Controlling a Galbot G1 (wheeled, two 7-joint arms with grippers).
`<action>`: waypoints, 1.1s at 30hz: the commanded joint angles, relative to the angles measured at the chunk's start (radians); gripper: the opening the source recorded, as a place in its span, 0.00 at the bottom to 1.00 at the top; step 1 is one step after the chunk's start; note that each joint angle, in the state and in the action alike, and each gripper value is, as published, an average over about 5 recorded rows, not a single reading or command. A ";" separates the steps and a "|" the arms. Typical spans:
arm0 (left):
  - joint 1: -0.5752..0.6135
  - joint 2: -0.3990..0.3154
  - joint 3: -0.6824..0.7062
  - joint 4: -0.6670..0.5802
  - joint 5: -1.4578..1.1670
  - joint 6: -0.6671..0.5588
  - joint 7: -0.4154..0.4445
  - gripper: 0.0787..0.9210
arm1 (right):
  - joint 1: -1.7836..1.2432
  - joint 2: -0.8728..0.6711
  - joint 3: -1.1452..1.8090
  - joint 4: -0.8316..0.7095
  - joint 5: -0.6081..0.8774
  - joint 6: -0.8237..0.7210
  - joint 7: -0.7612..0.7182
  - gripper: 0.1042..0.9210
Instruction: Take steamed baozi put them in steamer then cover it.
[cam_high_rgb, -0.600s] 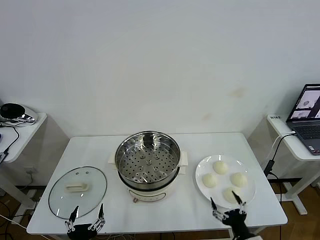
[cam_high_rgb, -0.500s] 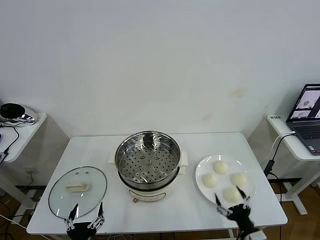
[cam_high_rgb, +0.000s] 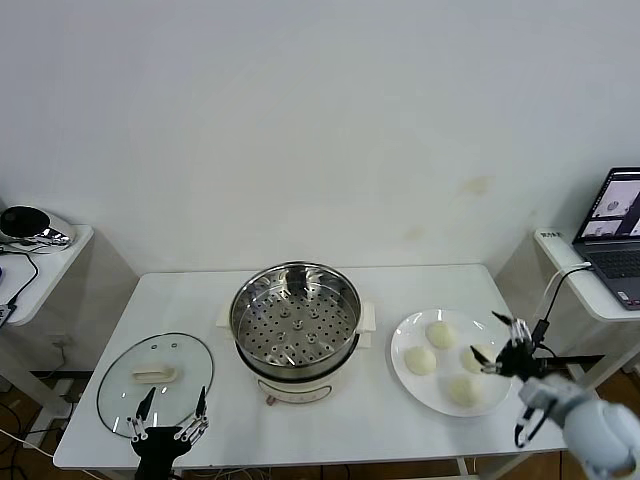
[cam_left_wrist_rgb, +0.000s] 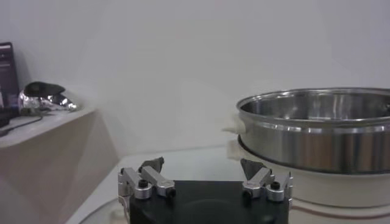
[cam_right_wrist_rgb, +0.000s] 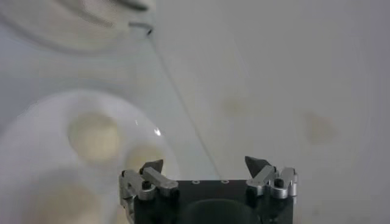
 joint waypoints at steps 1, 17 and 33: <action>-0.007 0.003 -0.003 -0.002 0.021 -0.001 0.004 0.88 | 0.494 -0.202 -0.441 -0.226 0.045 -0.044 -0.315 0.88; -0.006 0.004 -0.032 -0.002 0.036 -0.010 0.011 0.88 | 0.943 -0.012 -0.982 -0.501 0.161 -0.020 -0.438 0.88; -0.003 -0.002 -0.043 -0.004 0.066 -0.018 0.016 0.88 | 0.976 0.170 -1.067 -0.658 0.099 -0.013 -0.416 0.88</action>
